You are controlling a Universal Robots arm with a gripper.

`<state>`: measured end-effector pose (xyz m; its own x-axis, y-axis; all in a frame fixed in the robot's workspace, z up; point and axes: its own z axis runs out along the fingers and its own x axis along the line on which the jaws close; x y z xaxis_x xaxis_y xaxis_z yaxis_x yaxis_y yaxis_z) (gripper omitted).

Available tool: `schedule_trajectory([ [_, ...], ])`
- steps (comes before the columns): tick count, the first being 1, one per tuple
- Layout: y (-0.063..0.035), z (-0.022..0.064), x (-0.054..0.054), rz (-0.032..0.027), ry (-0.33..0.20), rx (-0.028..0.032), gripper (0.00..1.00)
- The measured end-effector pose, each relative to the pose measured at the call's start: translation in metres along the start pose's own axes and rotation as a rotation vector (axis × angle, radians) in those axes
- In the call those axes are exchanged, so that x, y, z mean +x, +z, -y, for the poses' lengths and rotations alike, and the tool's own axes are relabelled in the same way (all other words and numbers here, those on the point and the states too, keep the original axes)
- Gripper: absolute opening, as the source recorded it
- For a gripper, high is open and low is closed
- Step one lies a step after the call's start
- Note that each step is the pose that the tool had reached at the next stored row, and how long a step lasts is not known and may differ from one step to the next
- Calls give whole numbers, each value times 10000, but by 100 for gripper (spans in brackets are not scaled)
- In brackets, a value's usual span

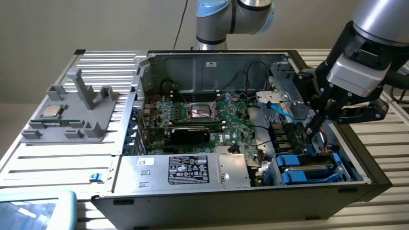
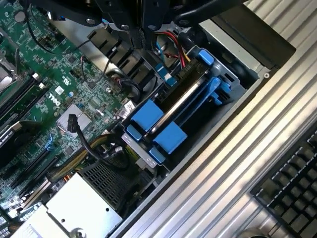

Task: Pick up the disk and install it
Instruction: 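Insert the second disk wire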

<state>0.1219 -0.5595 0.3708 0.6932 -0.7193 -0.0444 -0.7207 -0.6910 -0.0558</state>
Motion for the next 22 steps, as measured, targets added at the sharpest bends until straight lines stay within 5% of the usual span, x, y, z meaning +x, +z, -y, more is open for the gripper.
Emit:
schedule_trajectory([
  [8, -1, 0, 0, 185, -1199, 59, 11],
  [15, -11, 1, -1, 291, -2316, 98, 11],
  [22, -26, 2, -1, 422, -3320, 195, 11],
])
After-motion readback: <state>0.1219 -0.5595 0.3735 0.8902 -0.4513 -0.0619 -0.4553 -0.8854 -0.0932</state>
